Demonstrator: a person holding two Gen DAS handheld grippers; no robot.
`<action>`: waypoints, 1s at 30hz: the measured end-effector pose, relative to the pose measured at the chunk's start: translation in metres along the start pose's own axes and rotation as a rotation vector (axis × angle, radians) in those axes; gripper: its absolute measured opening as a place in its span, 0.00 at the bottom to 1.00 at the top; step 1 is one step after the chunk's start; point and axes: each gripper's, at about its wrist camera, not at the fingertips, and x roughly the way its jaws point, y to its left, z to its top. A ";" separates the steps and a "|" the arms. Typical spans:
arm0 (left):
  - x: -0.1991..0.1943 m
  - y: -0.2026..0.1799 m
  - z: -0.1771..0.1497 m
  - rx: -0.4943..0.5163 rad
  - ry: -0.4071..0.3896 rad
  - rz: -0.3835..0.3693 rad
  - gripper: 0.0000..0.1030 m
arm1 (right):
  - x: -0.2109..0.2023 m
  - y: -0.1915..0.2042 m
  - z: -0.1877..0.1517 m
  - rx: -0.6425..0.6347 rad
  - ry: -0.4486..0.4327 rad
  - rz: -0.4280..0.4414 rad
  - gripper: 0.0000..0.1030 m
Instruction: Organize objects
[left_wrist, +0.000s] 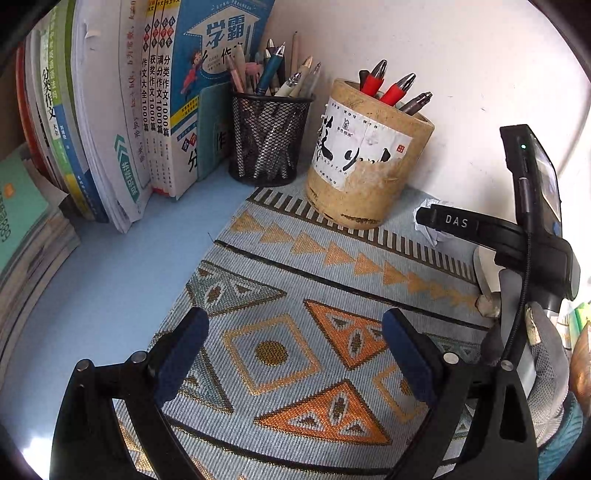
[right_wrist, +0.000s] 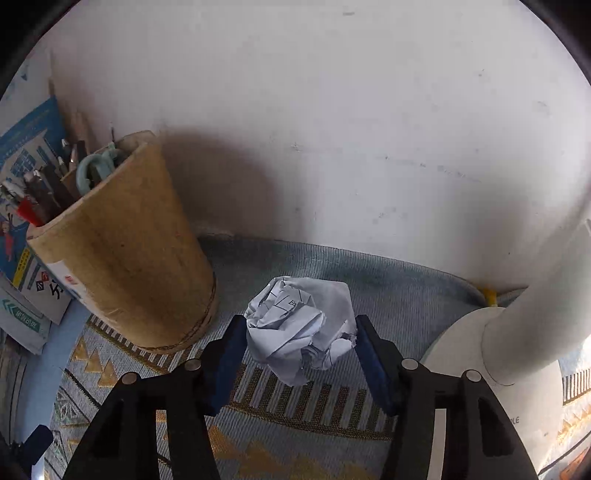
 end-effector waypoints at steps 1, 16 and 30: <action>-0.002 0.002 0.000 -0.003 -0.002 -0.003 0.92 | -0.011 0.000 -0.004 -0.009 -0.022 0.007 0.55; -0.102 -0.076 -0.069 0.172 -0.032 -0.139 0.92 | -0.318 -0.055 -0.173 -0.034 -0.057 0.001 0.56; -0.122 -0.167 -0.166 0.400 -0.076 -0.062 0.94 | -0.271 -0.138 -0.287 0.084 -0.002 -0.123 0.64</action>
